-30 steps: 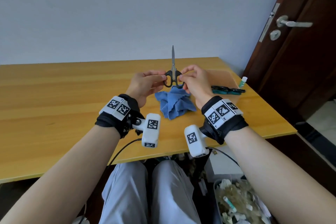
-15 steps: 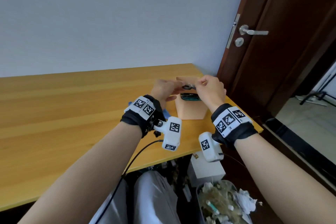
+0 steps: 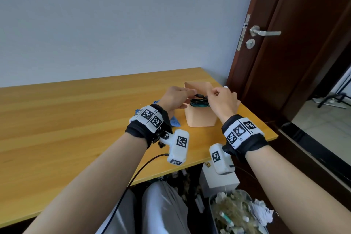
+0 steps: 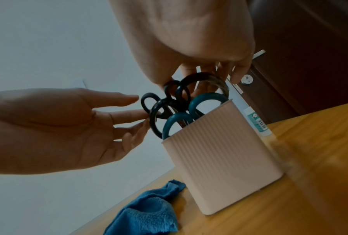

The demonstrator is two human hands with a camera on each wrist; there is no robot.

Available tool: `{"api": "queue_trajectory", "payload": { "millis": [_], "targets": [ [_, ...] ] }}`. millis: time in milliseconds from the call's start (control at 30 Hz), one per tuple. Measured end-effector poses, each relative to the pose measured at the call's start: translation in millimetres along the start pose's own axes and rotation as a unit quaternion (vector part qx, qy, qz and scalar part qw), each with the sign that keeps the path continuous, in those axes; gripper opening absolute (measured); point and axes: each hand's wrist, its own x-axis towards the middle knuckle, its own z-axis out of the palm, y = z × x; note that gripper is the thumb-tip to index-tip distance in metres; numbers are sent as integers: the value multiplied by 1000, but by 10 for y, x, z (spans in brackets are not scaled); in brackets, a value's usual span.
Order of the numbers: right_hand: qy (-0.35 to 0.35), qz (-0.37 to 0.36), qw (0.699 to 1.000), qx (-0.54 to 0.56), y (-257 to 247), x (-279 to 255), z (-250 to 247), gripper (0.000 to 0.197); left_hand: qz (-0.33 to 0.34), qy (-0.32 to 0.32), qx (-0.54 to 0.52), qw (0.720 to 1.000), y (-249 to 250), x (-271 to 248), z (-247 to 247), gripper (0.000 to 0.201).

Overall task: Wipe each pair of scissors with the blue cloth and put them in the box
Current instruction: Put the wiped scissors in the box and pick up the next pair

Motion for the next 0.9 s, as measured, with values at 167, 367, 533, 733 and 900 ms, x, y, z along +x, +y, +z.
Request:
{"api": "queue_trajectory", "payload": {
  "millis": [167,367,533,733,900],
  "targets": [
    [-11,-16,1000,-2,-14,-34,70,29,-1,-26,26,999,10,-27,-56,31],
    [26,-46,998,35,-16,-122,218,17,-28,23,100,994,-138,-48,-366,25],
    [50,-52,996,61,-19,-68,197,7,-130,103,85,983,-432,-20,-713,19],
    [146,-157,976,47,-295,-186,249,11,-244,16,-114,963,-611,-10,-618,20],
    [-5,-291,953,86,-597,-476,523,14,-233,19,-171,957,-615,-10,-533,12]
  ]
}}
